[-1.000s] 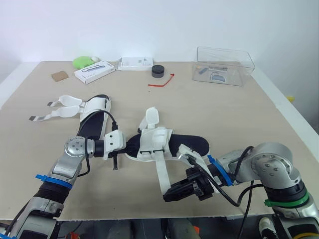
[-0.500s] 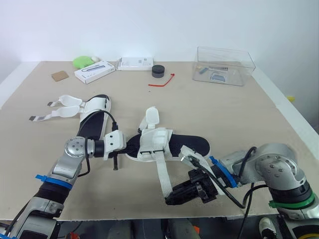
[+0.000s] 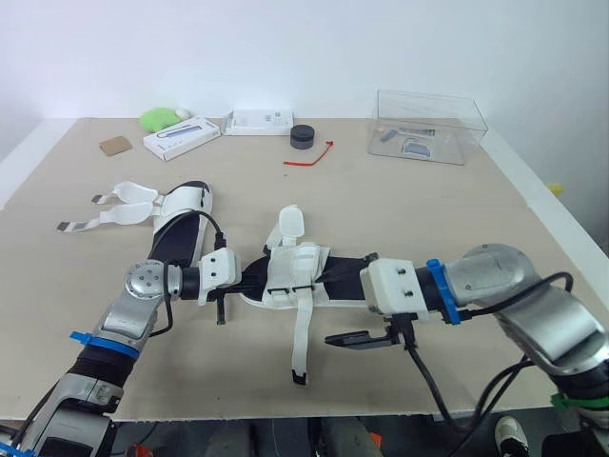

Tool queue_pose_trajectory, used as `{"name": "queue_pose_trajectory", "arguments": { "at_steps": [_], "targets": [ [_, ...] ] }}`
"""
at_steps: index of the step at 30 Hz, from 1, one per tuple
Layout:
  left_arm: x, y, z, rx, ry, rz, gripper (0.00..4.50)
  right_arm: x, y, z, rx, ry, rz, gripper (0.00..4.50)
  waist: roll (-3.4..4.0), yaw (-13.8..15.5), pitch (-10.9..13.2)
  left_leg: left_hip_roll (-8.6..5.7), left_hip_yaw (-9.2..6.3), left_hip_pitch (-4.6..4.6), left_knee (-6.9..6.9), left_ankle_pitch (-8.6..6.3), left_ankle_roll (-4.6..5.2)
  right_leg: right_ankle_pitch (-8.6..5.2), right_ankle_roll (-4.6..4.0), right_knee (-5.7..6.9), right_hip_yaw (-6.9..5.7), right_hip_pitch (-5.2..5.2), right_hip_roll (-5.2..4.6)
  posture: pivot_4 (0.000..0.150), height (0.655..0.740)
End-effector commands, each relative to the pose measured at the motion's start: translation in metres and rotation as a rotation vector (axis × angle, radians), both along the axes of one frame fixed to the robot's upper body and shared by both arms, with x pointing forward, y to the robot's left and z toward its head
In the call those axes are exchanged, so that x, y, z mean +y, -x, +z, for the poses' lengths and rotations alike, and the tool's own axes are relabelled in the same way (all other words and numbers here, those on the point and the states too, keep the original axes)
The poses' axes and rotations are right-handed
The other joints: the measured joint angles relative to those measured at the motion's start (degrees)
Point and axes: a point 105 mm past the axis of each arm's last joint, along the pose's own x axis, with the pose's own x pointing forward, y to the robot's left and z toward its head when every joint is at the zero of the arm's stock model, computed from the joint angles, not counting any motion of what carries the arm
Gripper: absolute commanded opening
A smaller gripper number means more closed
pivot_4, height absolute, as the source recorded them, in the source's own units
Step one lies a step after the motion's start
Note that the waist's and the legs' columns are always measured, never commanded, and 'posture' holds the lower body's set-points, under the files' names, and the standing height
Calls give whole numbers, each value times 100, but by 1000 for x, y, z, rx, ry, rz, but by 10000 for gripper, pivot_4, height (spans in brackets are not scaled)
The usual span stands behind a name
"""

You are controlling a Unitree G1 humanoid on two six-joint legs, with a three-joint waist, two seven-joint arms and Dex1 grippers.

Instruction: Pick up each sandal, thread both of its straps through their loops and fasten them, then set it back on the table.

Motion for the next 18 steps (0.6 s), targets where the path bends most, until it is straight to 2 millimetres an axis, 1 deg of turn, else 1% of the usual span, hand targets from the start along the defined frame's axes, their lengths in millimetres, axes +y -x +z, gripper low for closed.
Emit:
{"name": "queue_pose_trajectory", "arguments": {
  "at_steps": [1, 3, 6, 11, 14, 18],
  "targets": [
    [-1, 4, -20, 60, -54, -4, 0, 9, -1, -13, -602, 103, 309, 44087, -1, 4, -1, -2, 1, 0, 0, 1, -1, 1, 1, 1, 2, 0, -3, 1500, 7400],
    [0, 5, -20, 61, -53, -5, 0, 7, -1, -26, -685, 145, 379, 44087, 1, 7, 0, -6, 9, 1, 2, 0, -4, 2, 3, 0, 7, 1, -9, 1500, 7400],
    [1, 5, -20, 62, -55, -4, 0, 7, -5, -36, -742, 163, 430, 44087, 0, 8, -1, -12, 23, 5, 2, 0, -4, 3, 5, 2, 20, 1, -15, 1500, 7400],
    [2, 5, -20, 62, -57, 0, 0, 17, -5, -40, -764, 131, 482, 44087, -1, 8, -1, -11, 27, 14, 2, 0, -5, 6, -2, 8, 27, 3, -13, 1500, 7400],
    [2, 5, -20, 63, -58, -1, 0, 25, -3, -42, -734, 111, 501, 44087, -1, 8, -1, -9, 26, 18, 2, 0, -5, 6, -7, 11, 27, 4, -10, 1500, 7400],
    [2, 6, -20, 63, -58, 0, 0, 29, -1, -43, -700, 94, 515, 44087, 0, 9, -1, -8, 25, 19, 1, 0, -4, 6, -10, 12, 27, 5, -10, 1500, 7400]
  ]
}}
